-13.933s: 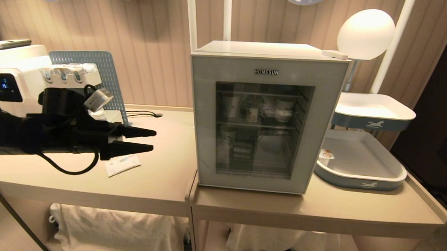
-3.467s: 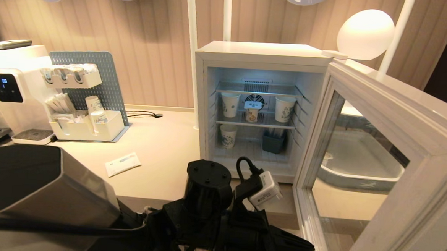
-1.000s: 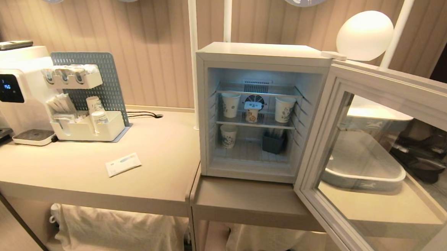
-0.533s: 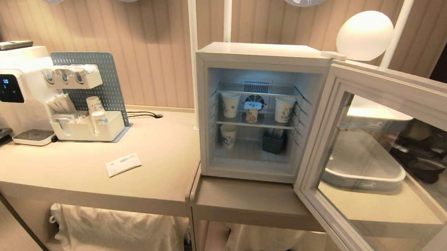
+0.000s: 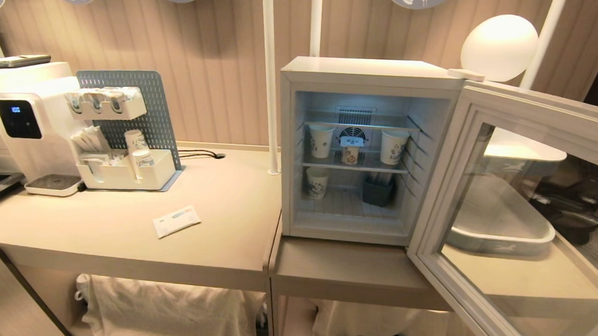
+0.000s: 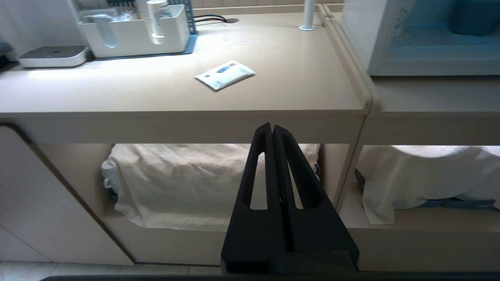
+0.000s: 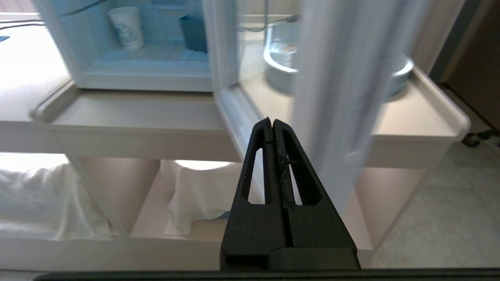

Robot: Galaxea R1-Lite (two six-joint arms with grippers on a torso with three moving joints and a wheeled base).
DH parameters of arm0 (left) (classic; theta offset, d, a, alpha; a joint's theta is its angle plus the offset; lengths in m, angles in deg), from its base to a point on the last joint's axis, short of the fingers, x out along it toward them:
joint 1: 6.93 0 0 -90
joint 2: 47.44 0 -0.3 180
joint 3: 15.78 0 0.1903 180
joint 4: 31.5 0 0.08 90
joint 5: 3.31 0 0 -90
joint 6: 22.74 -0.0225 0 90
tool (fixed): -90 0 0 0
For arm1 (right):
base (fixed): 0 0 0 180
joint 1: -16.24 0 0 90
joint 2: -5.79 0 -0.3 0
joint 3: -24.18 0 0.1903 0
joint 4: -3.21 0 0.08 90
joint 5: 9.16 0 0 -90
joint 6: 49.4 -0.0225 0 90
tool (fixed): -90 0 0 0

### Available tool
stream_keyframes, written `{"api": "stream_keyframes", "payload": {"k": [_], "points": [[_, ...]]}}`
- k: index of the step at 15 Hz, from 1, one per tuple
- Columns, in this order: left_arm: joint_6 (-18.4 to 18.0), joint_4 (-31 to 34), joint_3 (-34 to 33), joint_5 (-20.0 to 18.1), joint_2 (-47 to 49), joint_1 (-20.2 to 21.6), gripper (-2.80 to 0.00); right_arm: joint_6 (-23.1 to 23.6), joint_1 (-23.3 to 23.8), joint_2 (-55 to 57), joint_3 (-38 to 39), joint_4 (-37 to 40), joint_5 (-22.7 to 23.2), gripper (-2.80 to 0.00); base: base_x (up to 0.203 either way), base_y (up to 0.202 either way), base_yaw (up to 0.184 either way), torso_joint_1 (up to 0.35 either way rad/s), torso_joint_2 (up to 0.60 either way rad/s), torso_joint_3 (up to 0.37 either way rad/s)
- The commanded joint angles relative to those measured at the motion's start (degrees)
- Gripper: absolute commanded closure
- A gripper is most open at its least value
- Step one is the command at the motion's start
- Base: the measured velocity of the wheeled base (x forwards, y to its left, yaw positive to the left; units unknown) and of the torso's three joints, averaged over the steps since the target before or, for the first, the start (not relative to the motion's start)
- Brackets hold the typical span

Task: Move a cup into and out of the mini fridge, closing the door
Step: Take the yoghurt out of the freezer

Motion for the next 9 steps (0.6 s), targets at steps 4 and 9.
{"api": "stream_keyframes", "payload": {"k": [4,9], "points": [[0.02,0.05,0.00,0.00,0.14,0.02,0.00,0.05,0.02,0.09,0.04,-0.05,0.00,0.00,0.000,0.191,0.000,0.003,0.00,0.001],[0.02,0.05,0.00,0.00,0.14,0.02,0.00,0.05,-0.02,0.09,0.04,-0.13,0.00,0.00,0.000,0.190,0.001,0.001,0.00,0.003]]}}
